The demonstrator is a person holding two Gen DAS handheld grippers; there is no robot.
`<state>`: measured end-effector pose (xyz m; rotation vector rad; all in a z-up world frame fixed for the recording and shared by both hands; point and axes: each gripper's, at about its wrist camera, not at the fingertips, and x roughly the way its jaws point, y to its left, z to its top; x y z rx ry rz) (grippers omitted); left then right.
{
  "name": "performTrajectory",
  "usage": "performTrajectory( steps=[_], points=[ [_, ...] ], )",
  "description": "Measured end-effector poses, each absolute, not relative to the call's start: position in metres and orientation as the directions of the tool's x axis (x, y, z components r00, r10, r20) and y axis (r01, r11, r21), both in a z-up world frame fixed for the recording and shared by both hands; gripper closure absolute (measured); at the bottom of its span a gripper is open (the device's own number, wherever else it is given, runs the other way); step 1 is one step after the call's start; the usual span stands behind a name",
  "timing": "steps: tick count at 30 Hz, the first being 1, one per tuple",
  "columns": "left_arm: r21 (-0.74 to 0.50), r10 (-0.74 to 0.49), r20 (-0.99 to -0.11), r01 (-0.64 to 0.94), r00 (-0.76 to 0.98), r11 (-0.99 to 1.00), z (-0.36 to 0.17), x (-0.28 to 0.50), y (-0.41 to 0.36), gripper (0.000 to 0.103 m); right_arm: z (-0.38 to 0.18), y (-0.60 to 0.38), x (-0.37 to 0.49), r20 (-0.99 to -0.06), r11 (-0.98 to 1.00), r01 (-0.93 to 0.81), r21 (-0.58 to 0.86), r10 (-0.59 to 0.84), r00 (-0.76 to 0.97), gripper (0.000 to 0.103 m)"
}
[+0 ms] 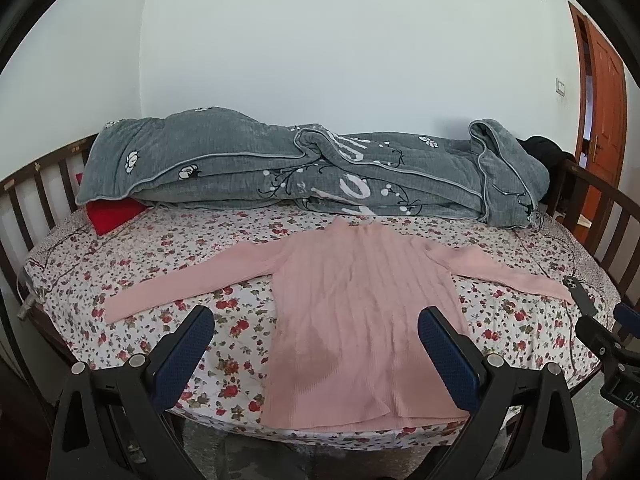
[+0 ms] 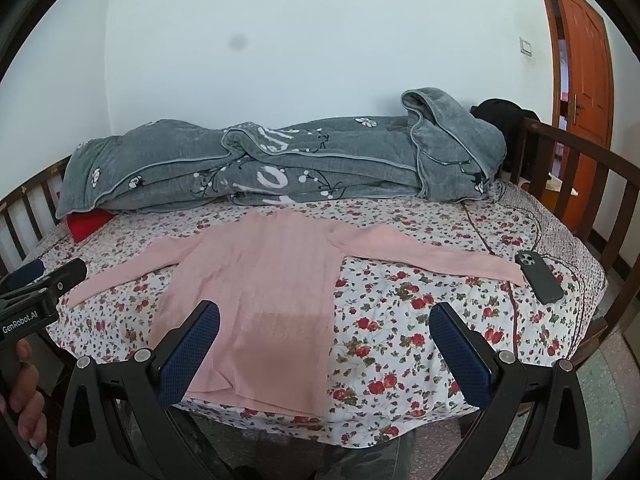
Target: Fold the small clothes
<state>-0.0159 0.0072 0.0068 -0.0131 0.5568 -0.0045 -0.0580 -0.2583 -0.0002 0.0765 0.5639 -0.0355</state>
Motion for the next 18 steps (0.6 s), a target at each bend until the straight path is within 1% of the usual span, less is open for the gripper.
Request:
performTrajectory(
  steps=[11, 15, 18],
  points=[
    [-0.001, -0.007, -0.525, 0.008, 0.851, 1.0, 0.0067, -0.0182, 0.0062, 0.0, -0.0006, -0.2605, -0.0602, -0.532, 0.994, 0.061, 0.096, 0.0, 0.847, 0.0],
    [-0.026, -0.021, -0.524, 0.008, 0.851, 1.0, 0.007, -0.0186, 0.0077, 0.0, 0.0, -0.2593, -0.0605, -0.533, 0.995, 0.063, 0.082, -0.01, 0.846, 0.0],
    [-0.014, -0.02, -0.521, 0.015, 0.854, 1.0, 0.0073, -0.0187, 0.0058, 0.0, 0.0015, -0.2614, -0.0623, -0.529, 0.993, 0.067, 0.094, -0.007, 0.849, 0.0]
  ],
)
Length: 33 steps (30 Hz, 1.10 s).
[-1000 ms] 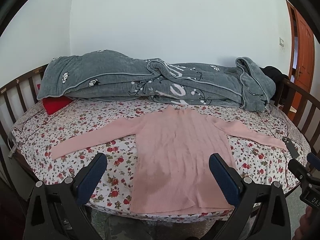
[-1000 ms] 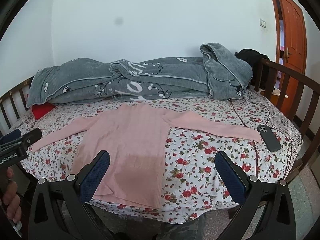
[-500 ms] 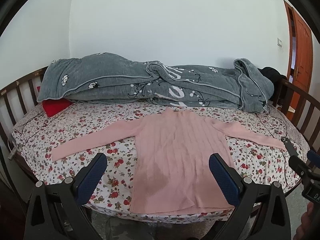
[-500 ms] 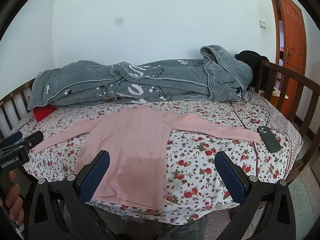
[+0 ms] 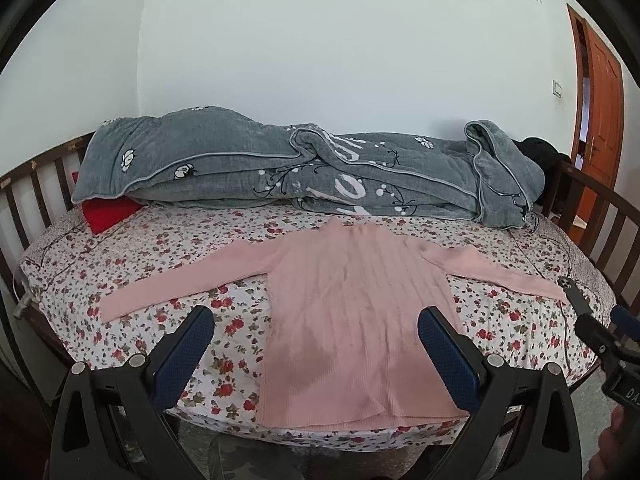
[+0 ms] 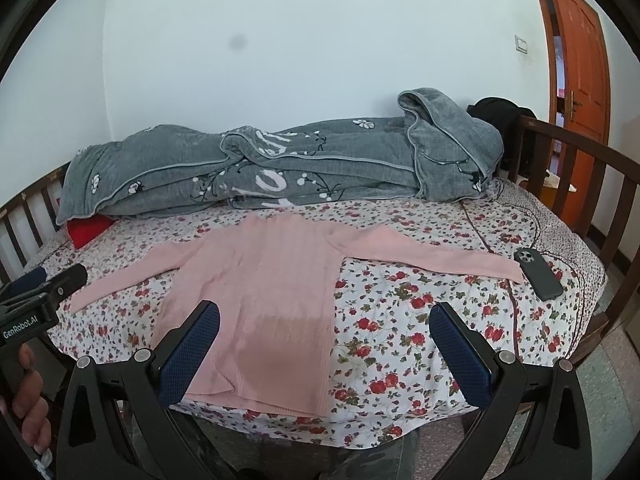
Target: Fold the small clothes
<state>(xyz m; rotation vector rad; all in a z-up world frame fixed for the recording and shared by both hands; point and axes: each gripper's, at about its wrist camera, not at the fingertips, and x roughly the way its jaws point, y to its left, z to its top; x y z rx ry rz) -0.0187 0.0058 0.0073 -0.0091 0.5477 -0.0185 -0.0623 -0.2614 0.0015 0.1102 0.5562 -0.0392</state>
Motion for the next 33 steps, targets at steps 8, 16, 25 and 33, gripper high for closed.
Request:
performTrajectory(
  steps=[8, 16, 25, 33],
  points=[
    [0.015, -0.006, -0.49, 0.015, 0.872, 1.0, 0.011, -0.024, 0.003, 0.0, 0.003, -0.262, -0.065, -0.522, 0.993, 0.068, 0.099, -0.006, 0.853, 0.0],
    [0.015, 0.002, -0.472, 0.006, 0.882, 1.0, 0.01, -0.026, 0.004, 0.0, 0.0, -0.26, -0.066, -0.516, 0.994, 0.062, 0.092, -0.006, 0.856, 0.0],
    [0.021, 0.016, -0.468, -0.007, 0.883, 1.0, 0.003, -0.021, 0.005, 0.0, -0.003, -0.256, -0.058, -0.519, 0.995, 0.058, 0.087, -0.004, 0.855, 0.0],
    [-0.008, 0.004, -0.503, -0.009, 0.865, 1.0, -0.017, -0.005, 0.012, 0.0, -0.01, -0.254, -0.05, -0.518, 0.995, 0.051, 0.082, -0.001, 0.855, 0.0]
  ],
)
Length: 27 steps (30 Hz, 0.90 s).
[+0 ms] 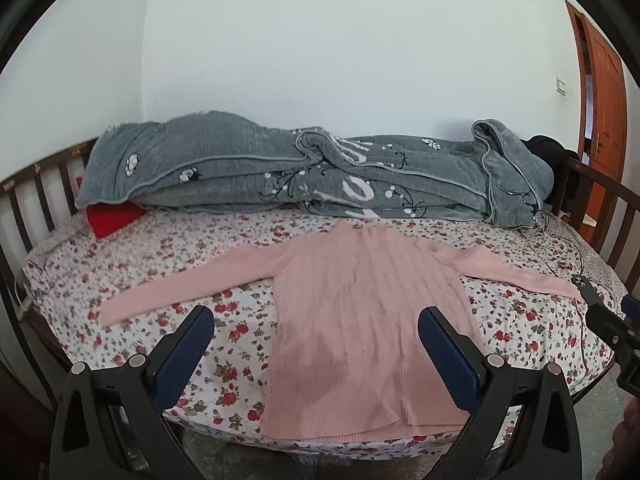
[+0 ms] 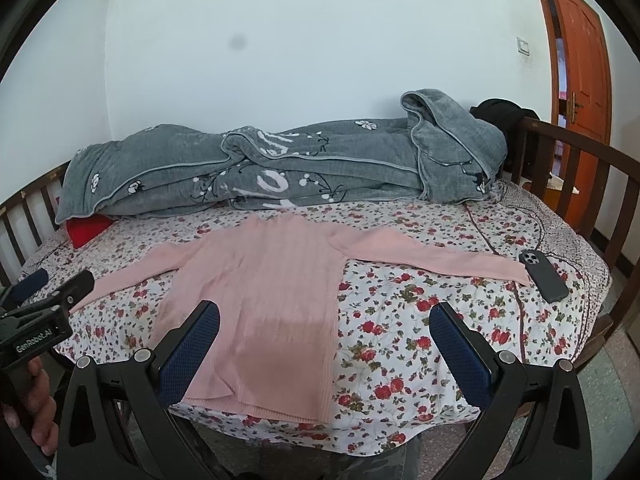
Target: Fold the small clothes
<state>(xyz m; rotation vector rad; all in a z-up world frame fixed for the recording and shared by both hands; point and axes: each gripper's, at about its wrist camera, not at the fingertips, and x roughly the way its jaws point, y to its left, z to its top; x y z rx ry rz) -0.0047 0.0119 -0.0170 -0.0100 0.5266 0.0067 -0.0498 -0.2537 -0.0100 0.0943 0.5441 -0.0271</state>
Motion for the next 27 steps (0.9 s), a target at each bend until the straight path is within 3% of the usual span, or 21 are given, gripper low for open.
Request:
performTrajectory(
  steps=[12, 15, 20, 27],
  points=[
    [-0.119, -0.028, -0.571, -0.05, 0.82, 0.992, -0.089, 0.066, 0.09, 0.001, -0.063, -0.227, 0.015, -0.575, 0.995, -0.042, 0.093, 0.088, 0.813, 0.001],
    [-0.161, -0.035, -0.601, -0.077, 0.798, 0.984, -0.113, 0.089, 0.126, 0.004, -0.086, -0.219, 0.029, -0.604, 0.992, -0.06, 0.115, 0.118, 0.788, 0.008],
    [-0.273, -0.056, -0.603, -0.14, 0.796, 0.952, -0.143, 0.111, 0.195, 0.012, -0.118, -0.21, 0.052, -0.639, 0.986, -0.061, 0.154, 0.147, 0.755, 0.017],
    [-0.497, -0.051, -0.559, -0.286, 0.827, 0.819, -0.178, 0.122, 0.308, 0.016, -0.138, -0.2, 0.073, -0.65, 0.986, -0.068, 0.154, 0.153, 0.744, 0.017]
  ],
)
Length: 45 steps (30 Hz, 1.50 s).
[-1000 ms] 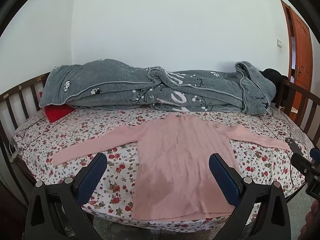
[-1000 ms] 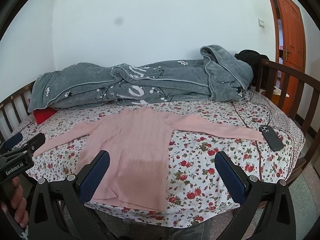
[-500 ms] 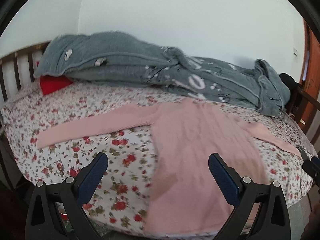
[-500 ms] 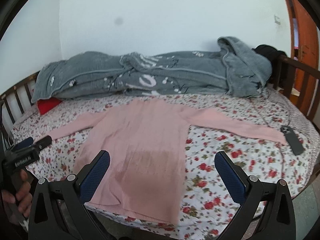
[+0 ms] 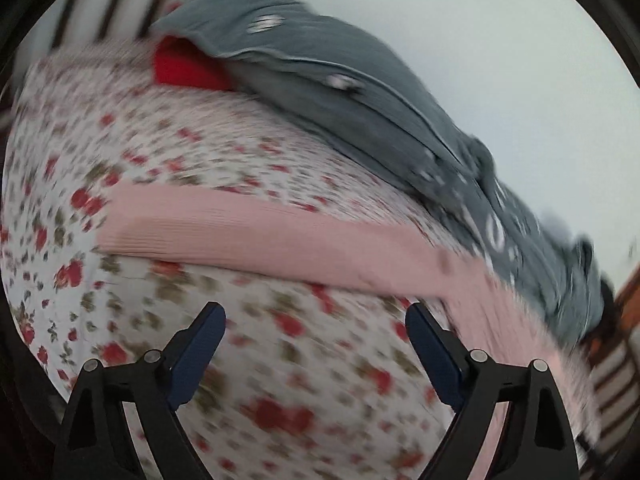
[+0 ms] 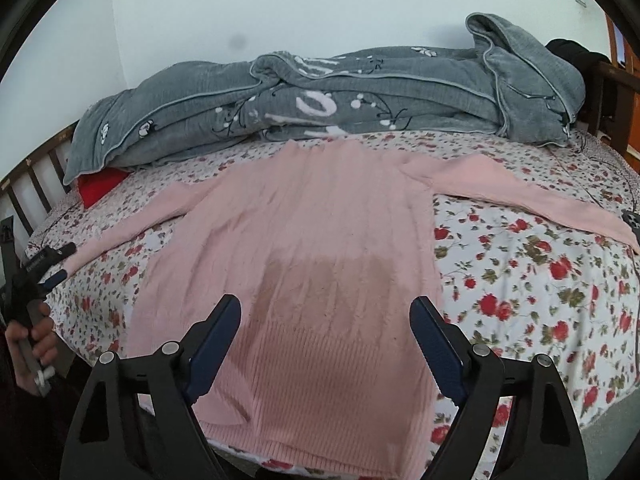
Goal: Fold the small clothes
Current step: 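Grasp the pink sleeve cuff with the left tool and fold it across the body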
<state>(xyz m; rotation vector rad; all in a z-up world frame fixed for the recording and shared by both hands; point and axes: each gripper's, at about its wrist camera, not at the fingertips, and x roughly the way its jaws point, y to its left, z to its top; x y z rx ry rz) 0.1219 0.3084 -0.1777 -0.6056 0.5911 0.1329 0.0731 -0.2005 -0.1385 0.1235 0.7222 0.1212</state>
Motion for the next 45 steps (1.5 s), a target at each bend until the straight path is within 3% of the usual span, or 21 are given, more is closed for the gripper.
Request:
performTrajectory(
  steps=[12, 16, 20, 22, 24, 33, 45],
  points=[
    [-0.665, -0.078, -0.555, -0.385, 0.828, 0.64, -0.224, 0.139, 0.396, 0.05, -0.147, -0.201, 0.098, -0.661, 0.982, 0.012, 0.186, 0.117, 0.741, 0.017],
    [-0.661, -0.051, -0.578, -0.43, 0.815, 0.614, -0.22, 0.143, 0.407, 0.066, -0.148, -0.206, 0.101, -0.664, 0.977, 0.038, 0.211, 0.115, 0.739, 0.017],
    [-0.662, -0.045, -0.575, -0.433, 0.817, 0.612, -0.208, 0.145, 0.41, 0.076, -0.143, -0.213, 0.101, -0.65, 0.969, 0.054, 0.243, 0.121, 0.751, 0.017],
    [-0.638, -0.021, -0.577, -0.435, 0.816, 0.636, -0.197, 0.147, 0.406, 0.09, -0.137, -0.217, 0.098, -0.629, 0.96, 0.049, 0.276, 0.142, 0.765, 0.017],
    [-0.602, 0.009, -0.587, -0.444, 0.809, 0.663, -0.186, 0.149, 0.401, 0.096, -0.131, -0.221, 0.097, -0.61, 0.95, 0.026, 0.312, 0.179, 0.772, 0.017],
    [-0.442, 0.099, -0.569, -0.405, 0.816, 0.8, -0.124, 0.171, 0.343, 0.096, -0.121, -0.246, 0.089, -0.581, 0.944, 0.017, 0.329, 0.188, 0.792, 0.017],
    [-0.306, 0.009, -0.509, -0.191, 0.861, 0.933, -0.052, 0.237, 0.165, 0.097, -0.133, -0.321, 0.068, -0.59, 0.949, 0.083, 0.303, 0.119, 0.799, 0.017]
  ],
)
